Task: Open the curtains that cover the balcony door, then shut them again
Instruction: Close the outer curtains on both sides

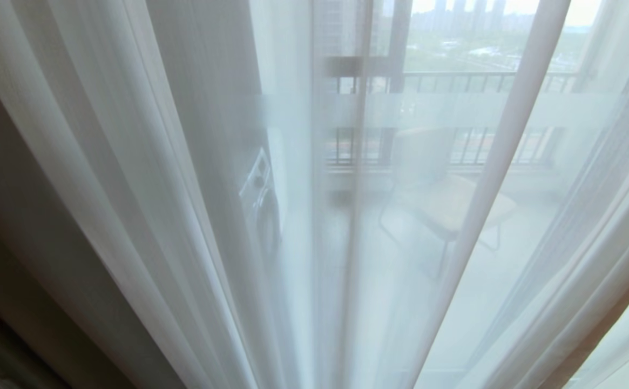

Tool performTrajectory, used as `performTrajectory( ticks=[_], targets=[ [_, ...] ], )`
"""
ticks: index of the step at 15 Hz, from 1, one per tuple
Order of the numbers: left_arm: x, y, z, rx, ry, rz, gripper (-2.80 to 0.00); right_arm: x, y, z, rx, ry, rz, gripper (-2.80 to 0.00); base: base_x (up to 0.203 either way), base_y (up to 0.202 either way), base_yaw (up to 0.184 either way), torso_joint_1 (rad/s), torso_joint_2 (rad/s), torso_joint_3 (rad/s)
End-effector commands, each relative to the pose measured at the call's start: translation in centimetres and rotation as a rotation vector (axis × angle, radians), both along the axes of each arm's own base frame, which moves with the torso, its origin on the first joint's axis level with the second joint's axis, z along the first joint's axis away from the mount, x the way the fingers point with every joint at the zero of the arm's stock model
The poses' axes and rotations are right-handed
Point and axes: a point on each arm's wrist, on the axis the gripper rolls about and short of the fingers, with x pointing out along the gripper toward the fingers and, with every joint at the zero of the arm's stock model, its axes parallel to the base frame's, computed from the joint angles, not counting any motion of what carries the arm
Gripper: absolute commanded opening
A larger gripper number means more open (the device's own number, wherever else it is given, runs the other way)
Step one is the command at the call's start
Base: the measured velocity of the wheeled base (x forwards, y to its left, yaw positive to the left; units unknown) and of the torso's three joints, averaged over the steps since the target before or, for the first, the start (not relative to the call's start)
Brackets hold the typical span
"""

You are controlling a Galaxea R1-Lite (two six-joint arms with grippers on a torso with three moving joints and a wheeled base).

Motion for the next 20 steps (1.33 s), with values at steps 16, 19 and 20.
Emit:
performTrajectory(
  ticks=[16,19,20],
  targets=[
    [-1.9,-12.1,2.3,0.064,-0.046,-0.391,-2.8,0.0,0.0,0.0,-0.001,0.0,0.001,-2.8,0.0,0.0,0.0,0.0,0.0,0.0],
    [-2.0,-14.2,2.6,0.063,-0.049,-0.467,-2.8,0.0,0.0,0.0,-0.001,0.0,0.001,-2.8,0.0,0.0,0.0,0.0,0.0,0.0],
    [-2.2,-14.9,2.6,0.054,-0.041,-0.489,-2.8,0.0,0.0,0.0,-0.001,0.0,0.001,-2.8,0.0,0.0,0.0,0.0,0.0,0.0]
  ],
)
